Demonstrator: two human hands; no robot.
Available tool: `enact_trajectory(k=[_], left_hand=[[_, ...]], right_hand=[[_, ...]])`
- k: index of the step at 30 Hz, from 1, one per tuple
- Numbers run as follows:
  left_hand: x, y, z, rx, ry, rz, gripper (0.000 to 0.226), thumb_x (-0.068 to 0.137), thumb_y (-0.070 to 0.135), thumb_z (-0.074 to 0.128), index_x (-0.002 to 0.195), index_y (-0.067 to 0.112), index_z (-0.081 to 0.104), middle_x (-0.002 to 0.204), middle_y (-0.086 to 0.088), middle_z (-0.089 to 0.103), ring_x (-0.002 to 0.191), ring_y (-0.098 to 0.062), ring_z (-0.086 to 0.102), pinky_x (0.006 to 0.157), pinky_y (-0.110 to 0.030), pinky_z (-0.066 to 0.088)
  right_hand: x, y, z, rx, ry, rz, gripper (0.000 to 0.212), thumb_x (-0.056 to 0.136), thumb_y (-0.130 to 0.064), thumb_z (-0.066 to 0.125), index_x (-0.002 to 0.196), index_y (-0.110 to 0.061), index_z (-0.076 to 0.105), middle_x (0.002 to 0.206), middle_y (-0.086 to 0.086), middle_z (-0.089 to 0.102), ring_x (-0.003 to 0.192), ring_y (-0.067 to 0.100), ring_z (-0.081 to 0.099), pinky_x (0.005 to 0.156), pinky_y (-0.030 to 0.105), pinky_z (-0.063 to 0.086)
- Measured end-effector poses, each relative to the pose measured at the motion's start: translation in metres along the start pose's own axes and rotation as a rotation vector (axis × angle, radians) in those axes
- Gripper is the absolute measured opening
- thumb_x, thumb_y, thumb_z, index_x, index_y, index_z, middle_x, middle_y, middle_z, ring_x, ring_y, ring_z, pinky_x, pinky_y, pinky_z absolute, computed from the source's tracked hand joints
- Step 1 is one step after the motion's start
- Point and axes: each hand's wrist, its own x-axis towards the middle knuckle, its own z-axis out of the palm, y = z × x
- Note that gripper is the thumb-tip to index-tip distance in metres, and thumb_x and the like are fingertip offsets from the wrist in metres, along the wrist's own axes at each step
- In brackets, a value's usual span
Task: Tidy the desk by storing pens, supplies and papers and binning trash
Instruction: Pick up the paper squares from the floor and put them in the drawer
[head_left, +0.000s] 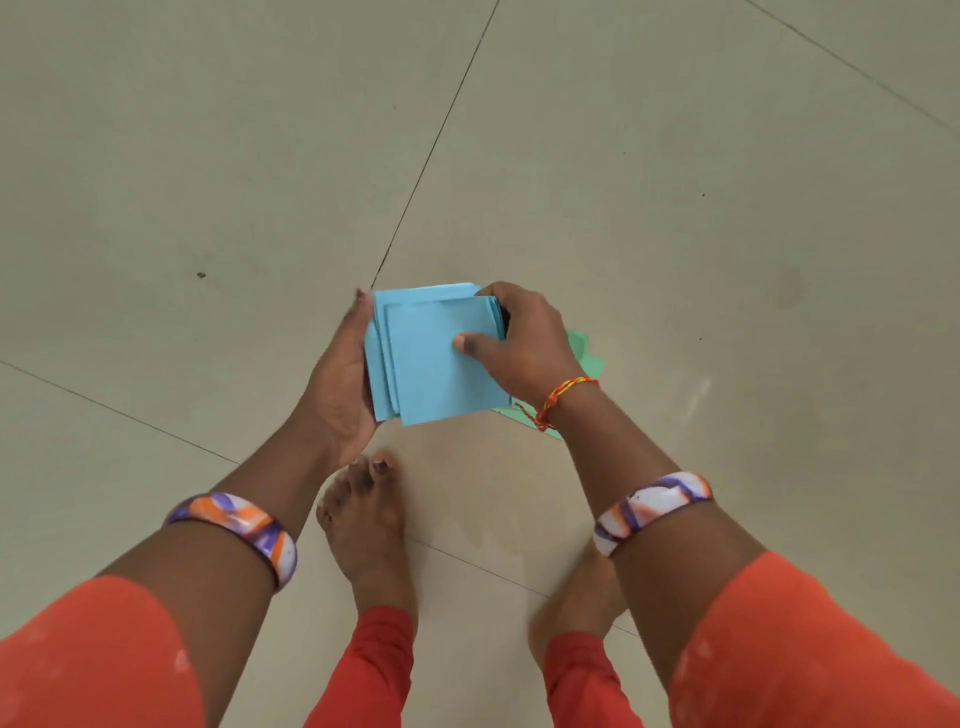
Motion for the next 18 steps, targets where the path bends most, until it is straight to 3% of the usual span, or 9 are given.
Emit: enact_trajectory(k=[1,3,5,6,9,11,15,18], left_hand=[[0.0,-0.003,0.001,0.082,0.038,0.02,0.033,0.093,0.042,0.045,0.108,0.019,0.063,0.098,-0.002,0.07,0.086,-0.018,0.067,0.074,-0.03,0.054],[-0.001,-0.011,0.0,0.199,0.124,0.064,0.012,0.089,0.02,0.057,0.1,0.018,0.063,0.096,-0.003,0.068,0.087,-0.021,0.064,0.078,-0.032,0.052],[-0.003,-0.018,-0.007,0.202,0.202,0.084,0.012,0.088,0.01,0.059,0.091,0.021,0.062,0.093,-0.001,0.067,0.083,-0.018,0.064,0.079,-0.033,0.052],[-0.004,-0.021,-0.011,0.188,0.24,0.084,0.012,0.088,0.01,0.059,0.091,0.021,0.061,0.092,0.0,0.066,0.082,-0.017,0.063,0.079,-0.033,0.052],[-0.01,-0.028,-0.023,0.171,0.348,0.076,0.013,0.089,0.01,0.058,0.099,0.019,0.058,0.087,0.002,0.064,0.076,-0.013,0.062,0.067,-0.029,0.053],[-0.012,-0.031,-0.032,0.191,0.38,0.079,0.016,0.09,0.009,0.057,0.102,0.018,0.057,0.085,0.003,0.062,0.074,-0.012,0.06,0.062,-0.028,0.051],[-0.018,-0.032,-0.043,0.244,0.412,0.09,0.019,0.089,0.008,0.057,0.105,0.018,0.057,0.086,0.003,0.062,0.077,-0.015,0.06,0.07,-0.032,0.05],[-0.027,-0.03,-0.042,0.283,0.414,0.105,0.019,0.089,0.008,0.057,0.104,0.019,0.057,0.092,-0.001,0.064,0.084,-0.021,0.061,0.08,-0.037,0.051]], right_hand=[[-0.002,0.002,0.001,0.013,-0.012,-0.025,0.033,0.076,-0.014,0.071,0.107,-0.013,0.06,0.093,-0.002,0.055,0.083,0.015,0.049,0.058,0.015,0.037],[-0.004,0.011,0.001,0.1,0.035,-0.013,0.041,0.077,-0.022,0.072,0.115,-0.016,0.056,0.106,0.002,0.054,0.093,0.014,0.05,0.076,0.02,0.043],[-0.002,0.028,-0.003,0.054,0.201,0.075,0.053,0.083,-0.033,0.065,0.128,-0.016,0.046,0.127,0.008,0.048,0.118,0.021,0.043,0.1,0.032,0.036],[-0.002,0.037,-0.006,-0.073,0.267,0.126,0.06,0.084,-0.037,0.063,0.135,-0.015,0.039,0.136,0.01,0.041,0.128,0.026,0.034,0.104,0.036,0.03],[-0.005,0.062,-0.009,-0.533,0.201,0.169,0.089,0.078,-0.035,0.07,0.145,-0.014,0.015,0.15,0.013,0.016,0.136,0.033,0.019,0.105,0.042,0.029],[-0.007,0.073,-0.004,-0.739,0.134,0.11,0.097,0.07,-0.028,0.077,0.144,-0.017,0.014,0.149,0.014,0.014,0.131,0.034,0.025,0.1,0.041,0.032],[-0.007,0.079,0.001,-0.731,0.219,0.125,0.076,0.065,-0.02,0.078,0.127,-0.015,0.034,0.125,0.009,0.042,0.113,0.031,0.042,0.087,0.038,0.031],[-0.011,0.081,-0.002,-0.756,0.179,0.235,0.046,0.07,-0.021,0.072,0.11,-0.018,0.05,0.115,0.007,0.054,0.112,0.03,0.044,0.086,0.036,0.03]])
